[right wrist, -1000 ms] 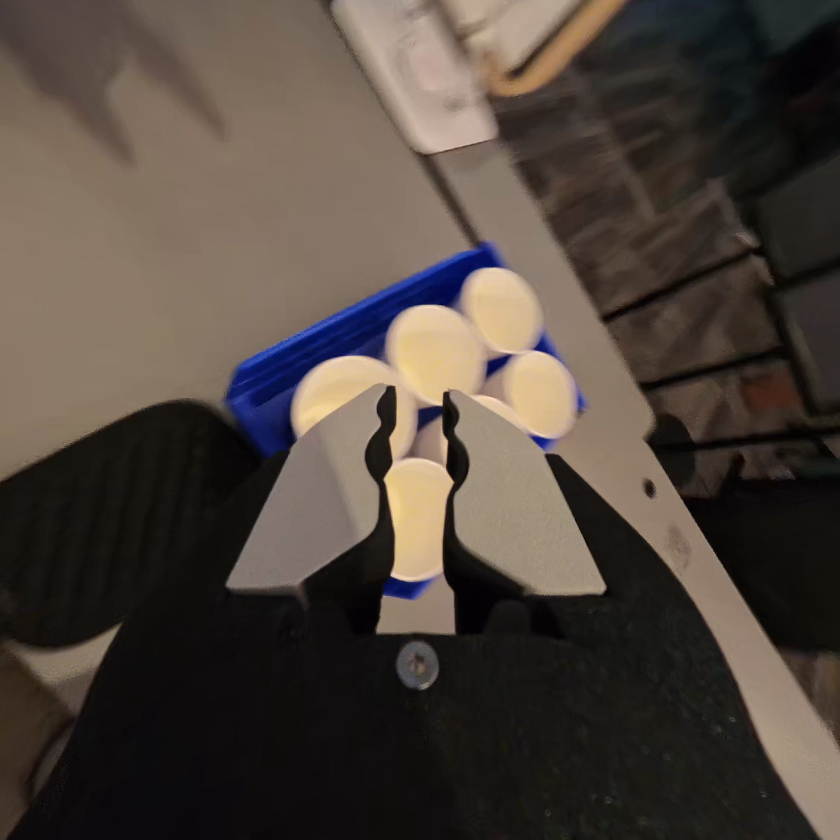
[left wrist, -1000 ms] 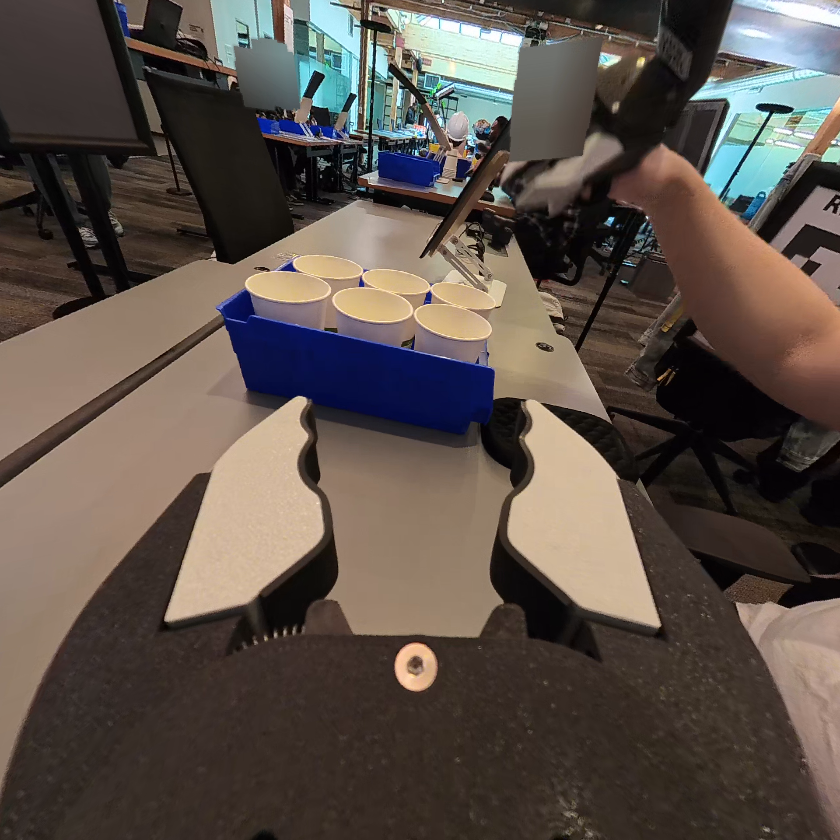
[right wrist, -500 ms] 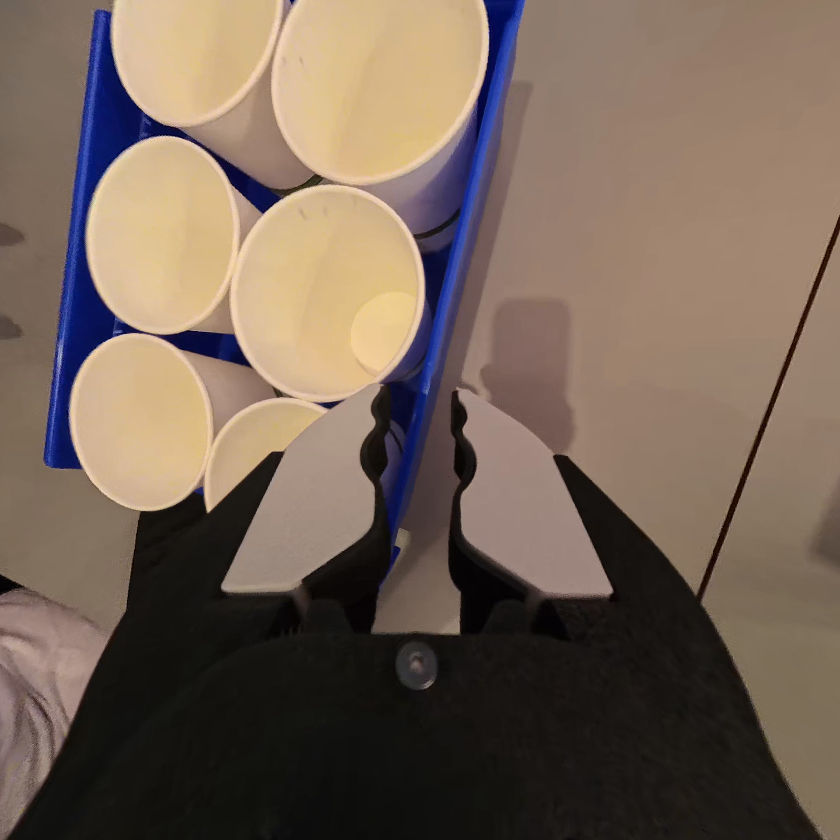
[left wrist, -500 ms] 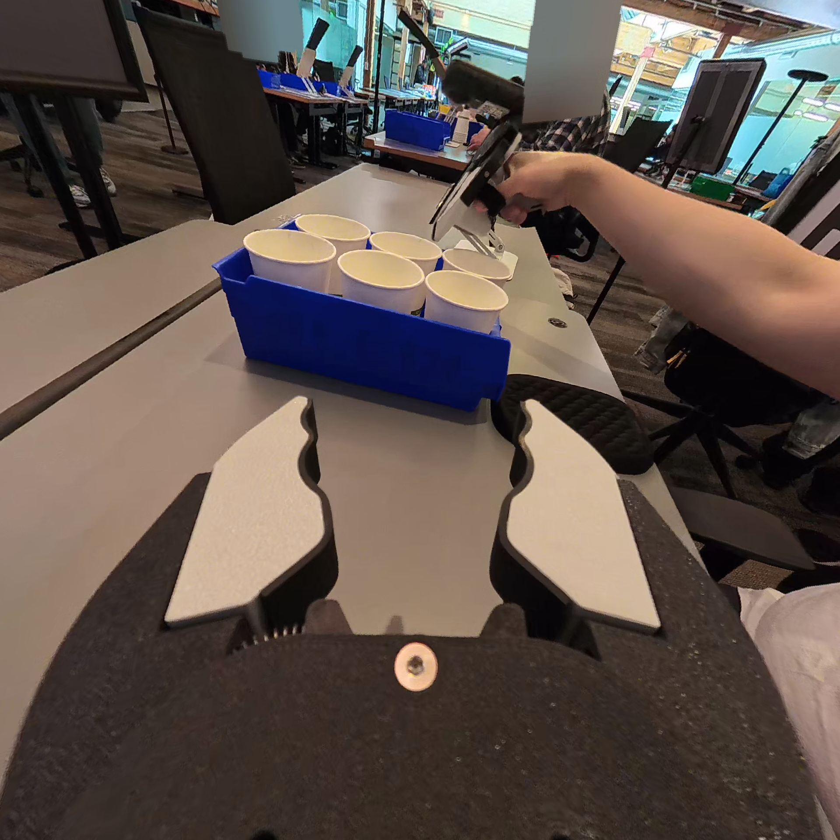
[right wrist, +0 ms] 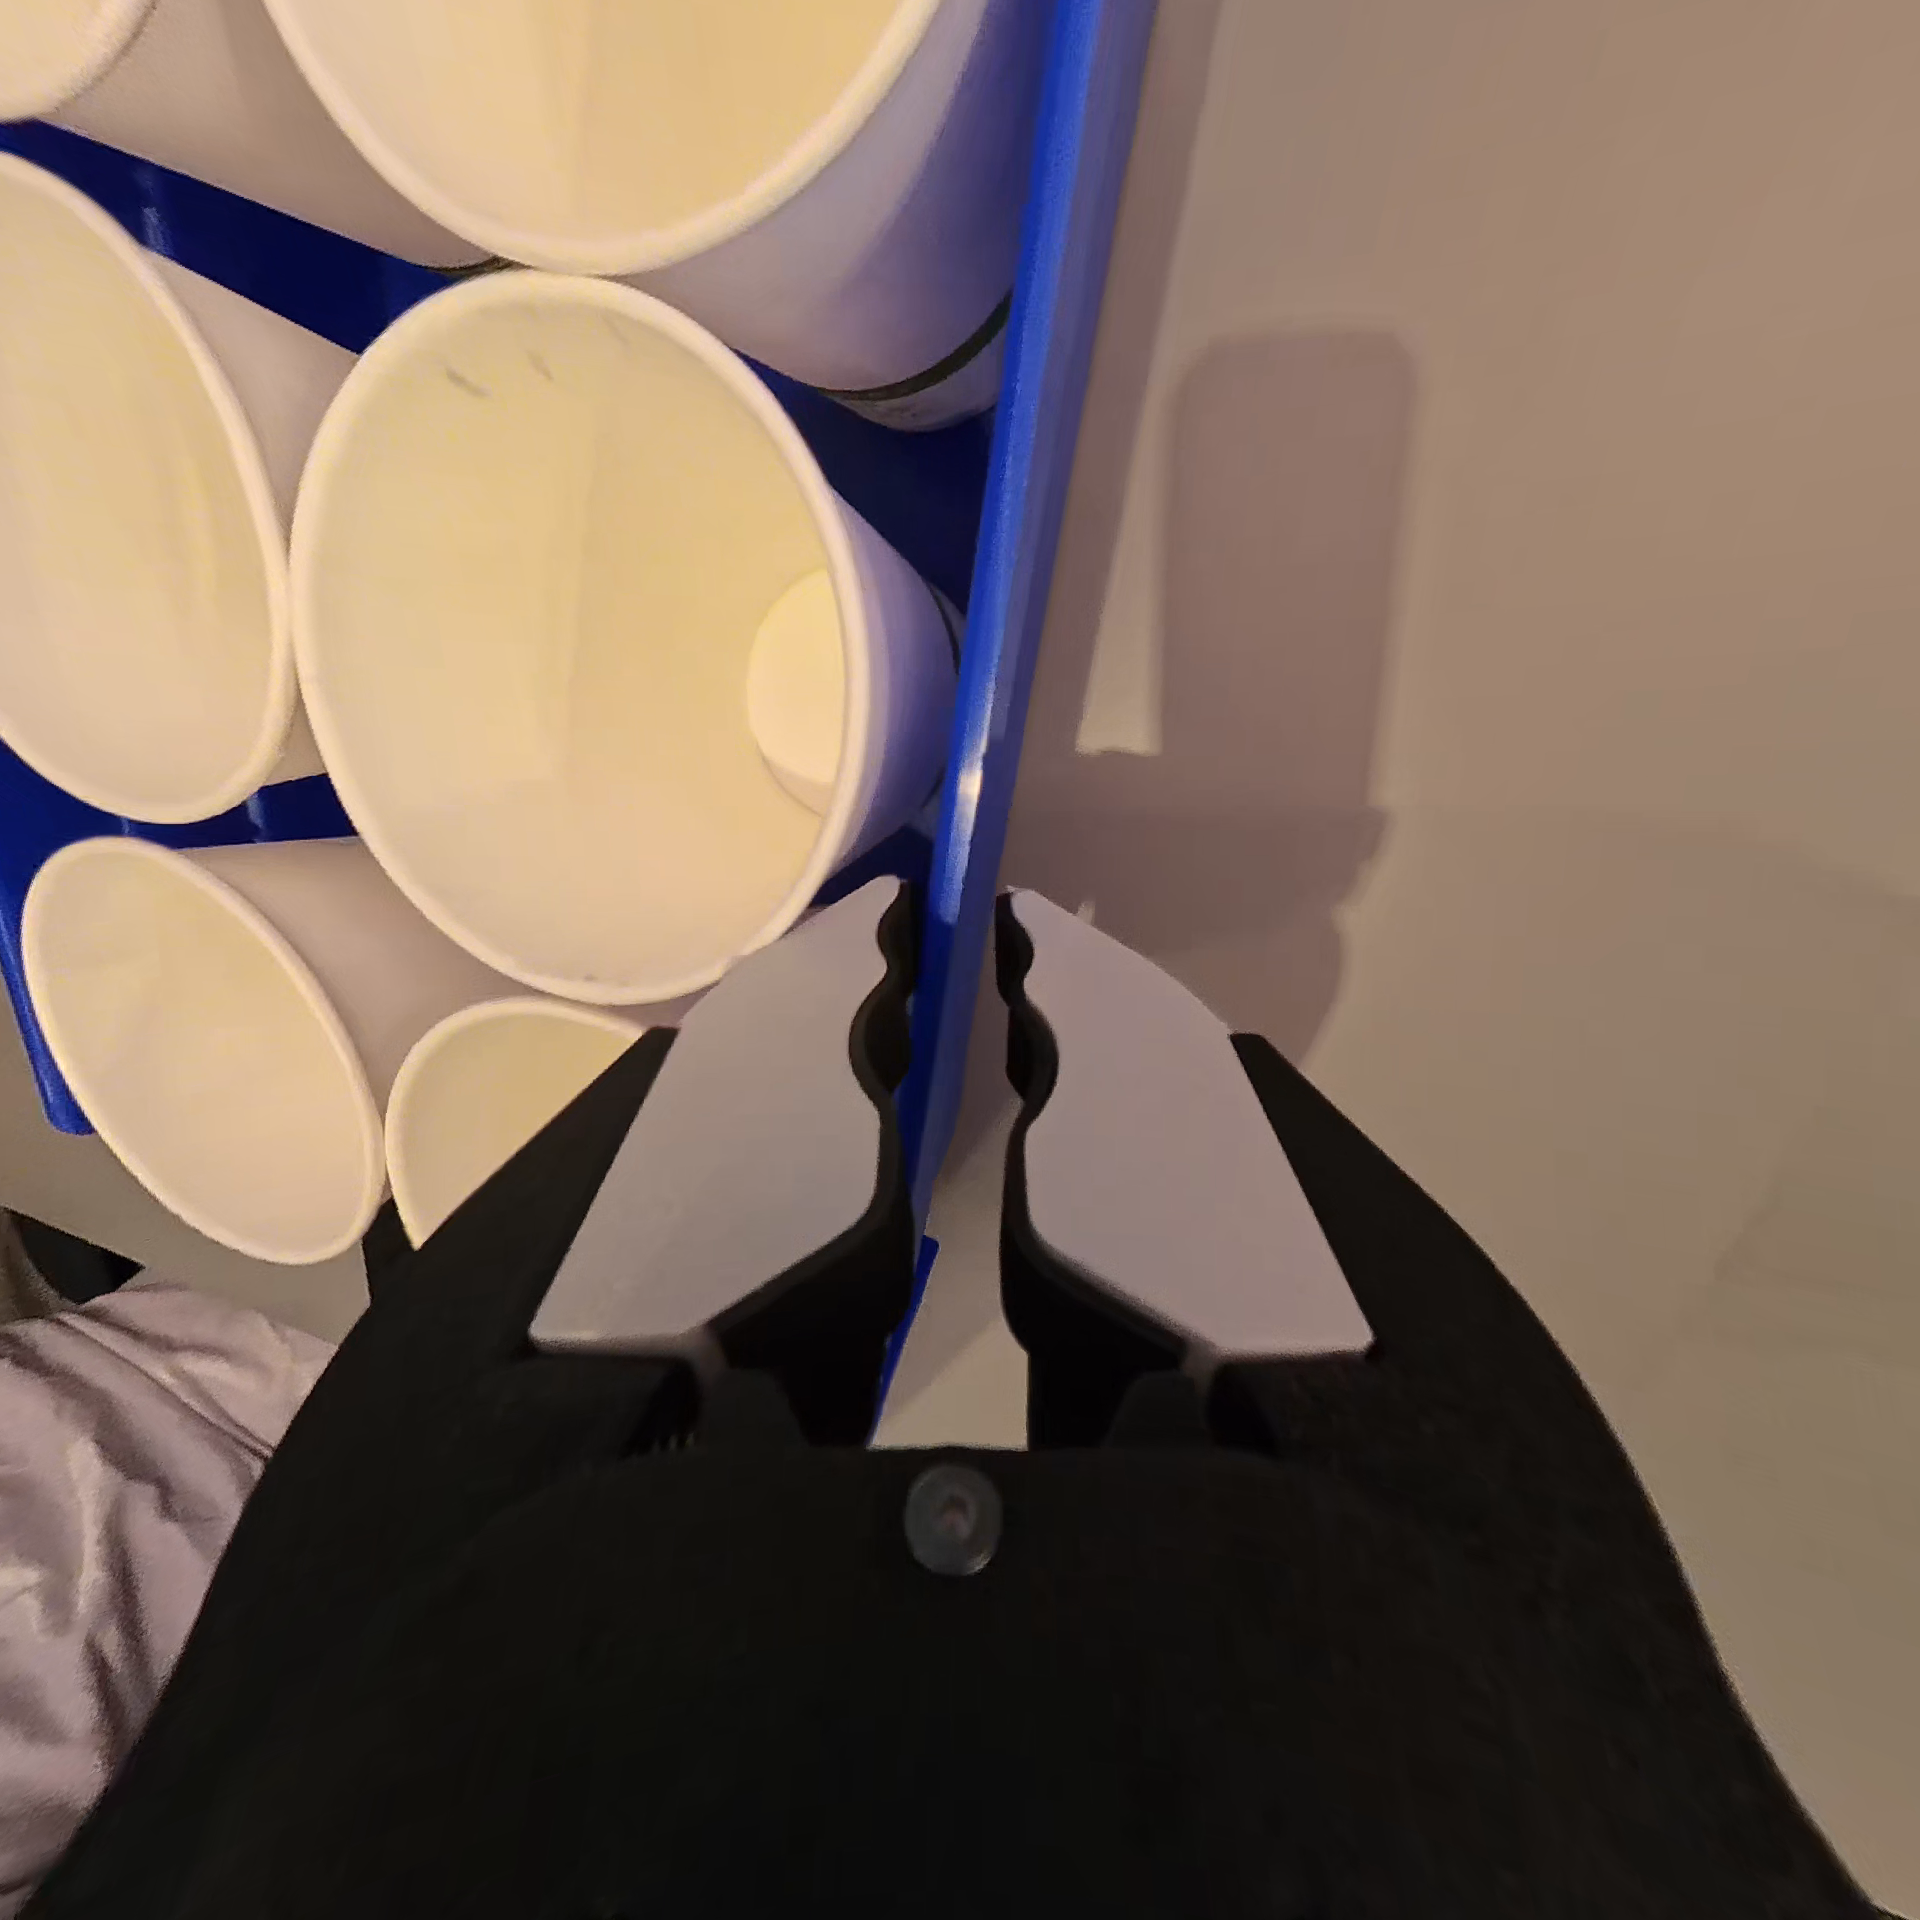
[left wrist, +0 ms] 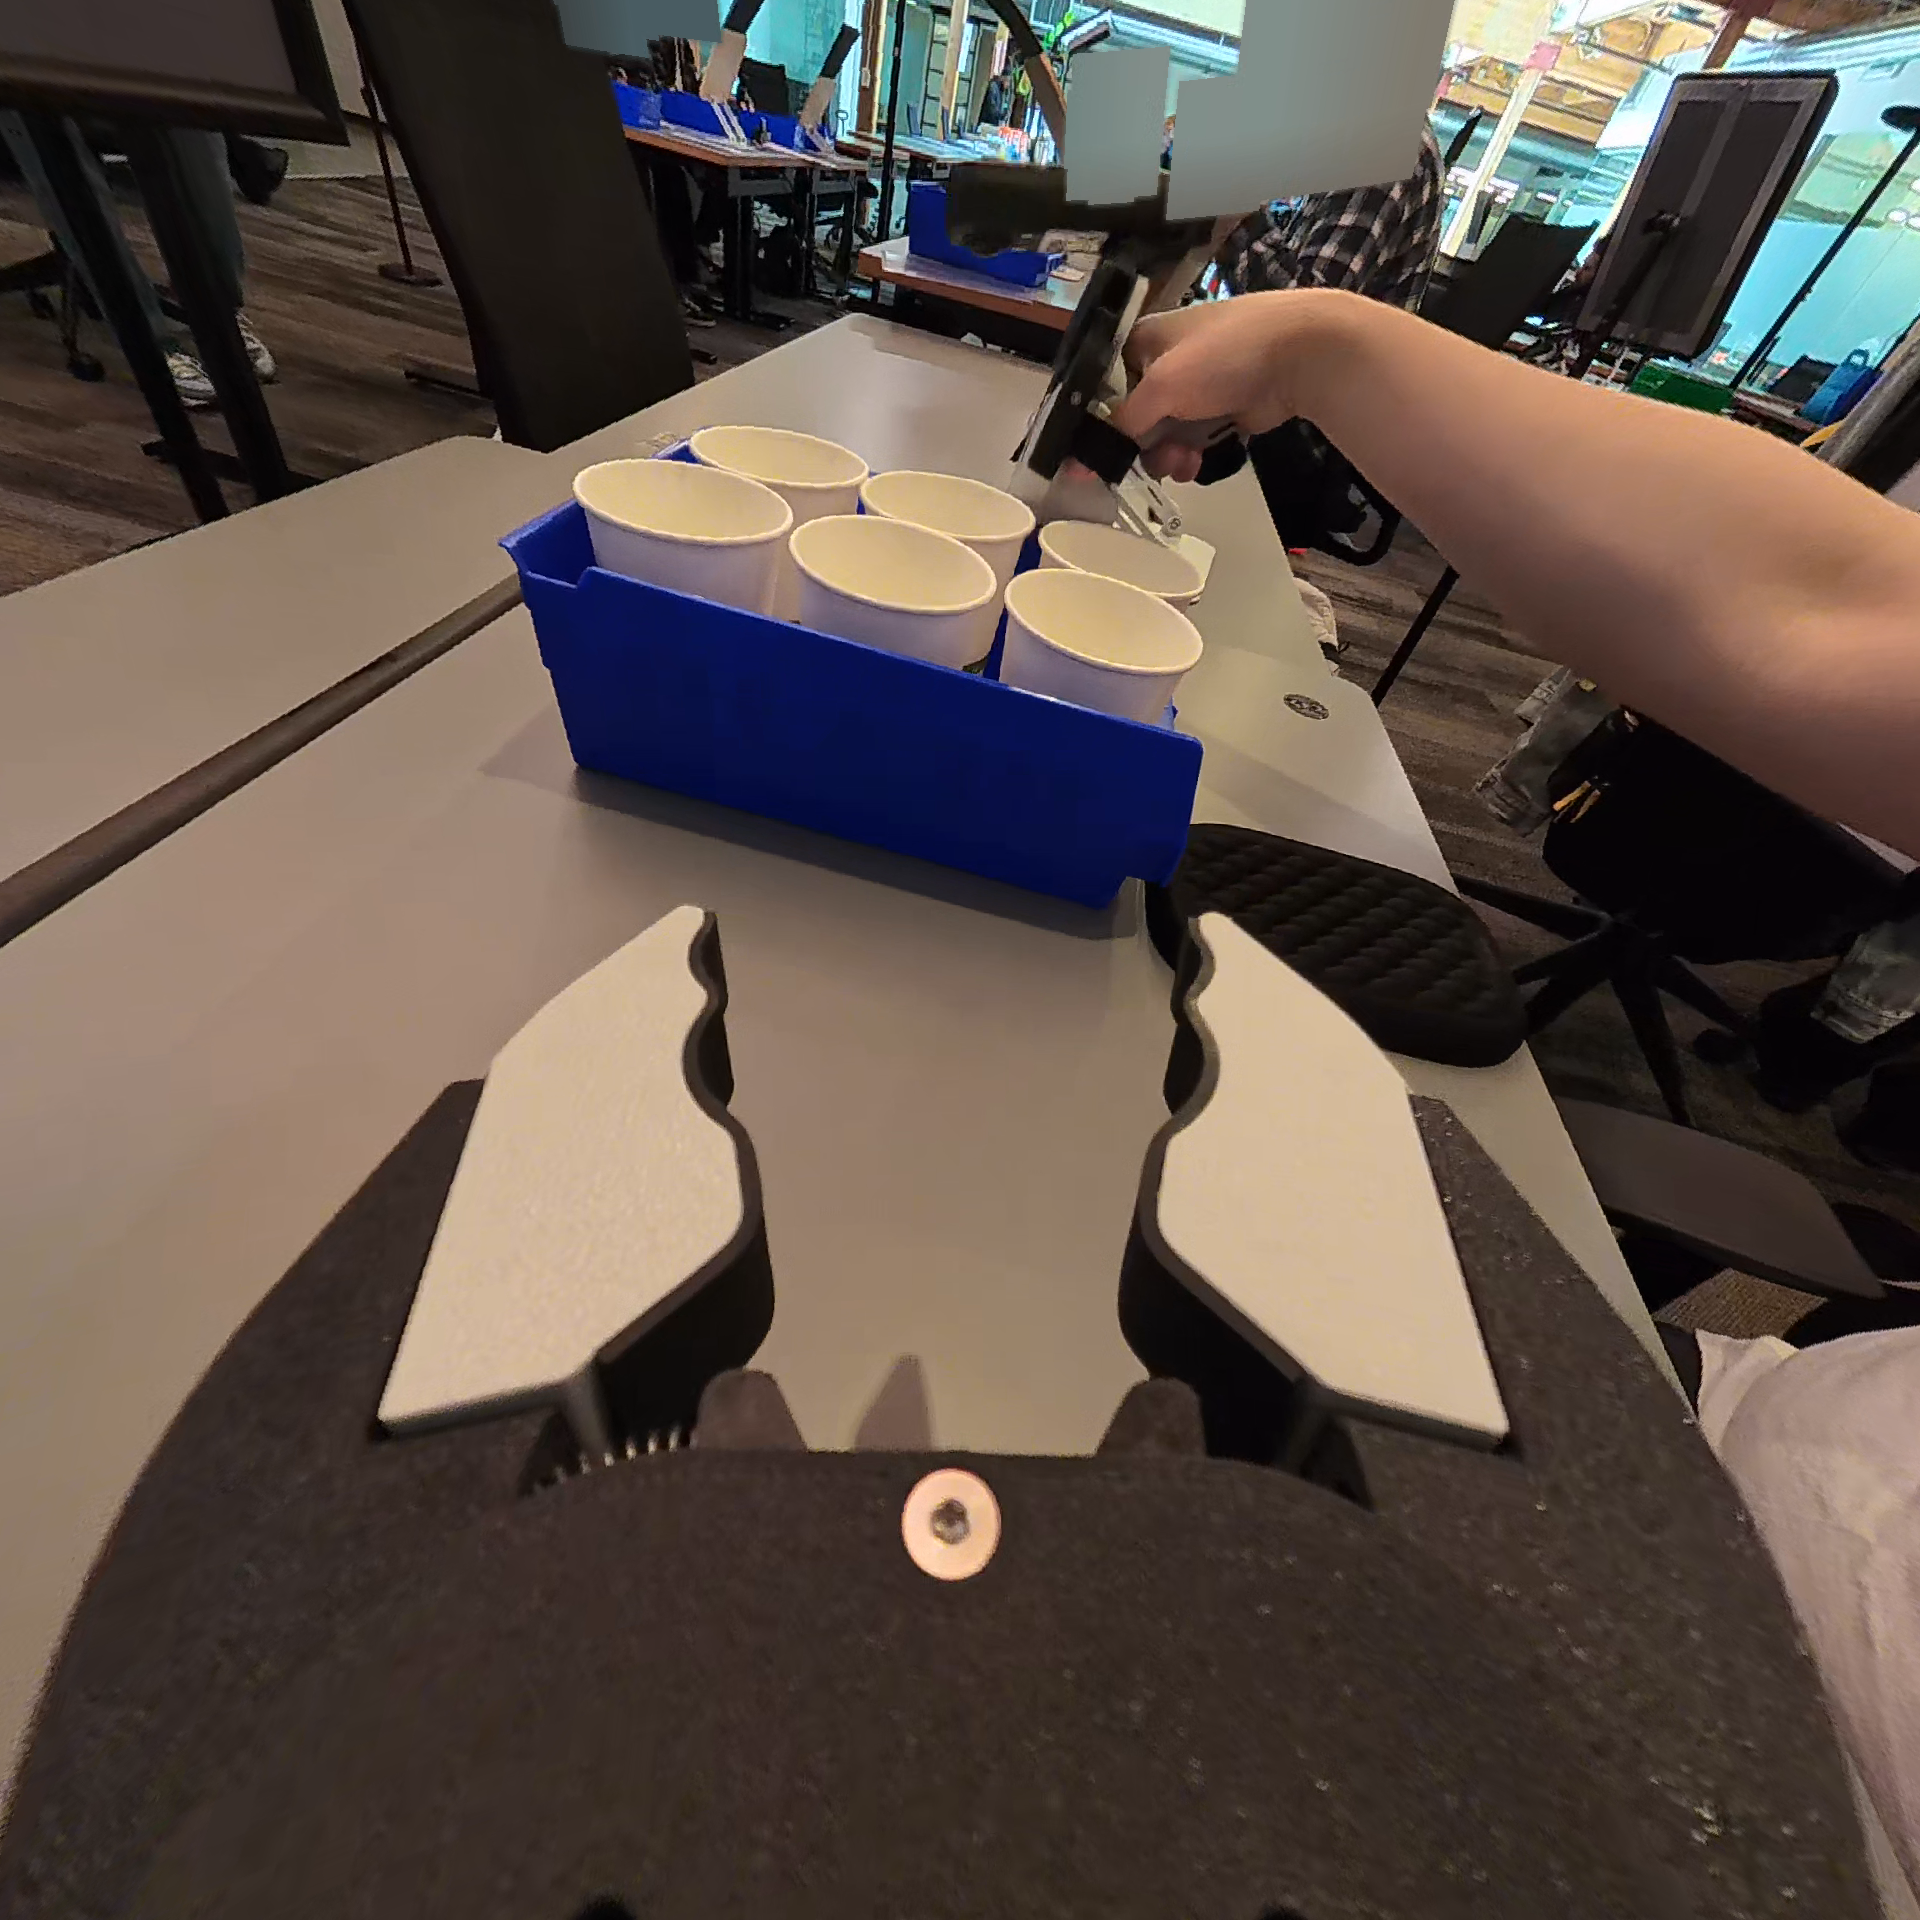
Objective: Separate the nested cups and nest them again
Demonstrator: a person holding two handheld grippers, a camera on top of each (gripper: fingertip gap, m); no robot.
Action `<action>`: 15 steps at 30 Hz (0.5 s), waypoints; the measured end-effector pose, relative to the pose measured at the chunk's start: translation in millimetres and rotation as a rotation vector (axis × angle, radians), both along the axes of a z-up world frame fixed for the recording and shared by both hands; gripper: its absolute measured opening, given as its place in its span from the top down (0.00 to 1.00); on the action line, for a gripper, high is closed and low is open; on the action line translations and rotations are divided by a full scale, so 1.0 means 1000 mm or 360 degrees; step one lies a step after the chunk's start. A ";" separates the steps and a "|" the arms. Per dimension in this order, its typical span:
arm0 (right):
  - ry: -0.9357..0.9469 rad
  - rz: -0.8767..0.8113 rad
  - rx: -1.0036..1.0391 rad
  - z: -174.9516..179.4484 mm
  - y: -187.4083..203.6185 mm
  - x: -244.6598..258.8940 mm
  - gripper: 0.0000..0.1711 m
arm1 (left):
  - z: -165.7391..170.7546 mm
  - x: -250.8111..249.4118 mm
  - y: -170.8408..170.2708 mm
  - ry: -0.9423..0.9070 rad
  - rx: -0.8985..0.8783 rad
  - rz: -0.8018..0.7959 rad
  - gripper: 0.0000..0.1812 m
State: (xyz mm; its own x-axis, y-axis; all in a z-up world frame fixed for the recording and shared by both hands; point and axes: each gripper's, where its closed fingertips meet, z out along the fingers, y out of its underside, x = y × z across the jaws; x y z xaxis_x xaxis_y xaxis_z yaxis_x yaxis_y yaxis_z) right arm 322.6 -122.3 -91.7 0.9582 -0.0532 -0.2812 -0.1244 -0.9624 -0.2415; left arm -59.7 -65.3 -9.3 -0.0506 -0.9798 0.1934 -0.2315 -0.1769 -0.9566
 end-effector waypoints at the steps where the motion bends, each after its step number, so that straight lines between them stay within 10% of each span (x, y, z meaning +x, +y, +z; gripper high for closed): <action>1: 0.0005 -0.0003 -0.0008 -0.001 0.001 -0.001 0.94 | 0.001 -0.001 0.000 0.0014 0.0011 0.0009 0.55; 10: -0.0057 0.0060 0.0003 -0.004 0.004 -0.001 0.97 | 0.039 -0.057 0.034 0.0171 0.0066 0.0512 0.57; 15: -0.0111 0.0049 0.0034 -0.004 0.007 0.003 0.97 | 0.035 -0.169 0.072 0.0553 0.0281 0.1239 0.58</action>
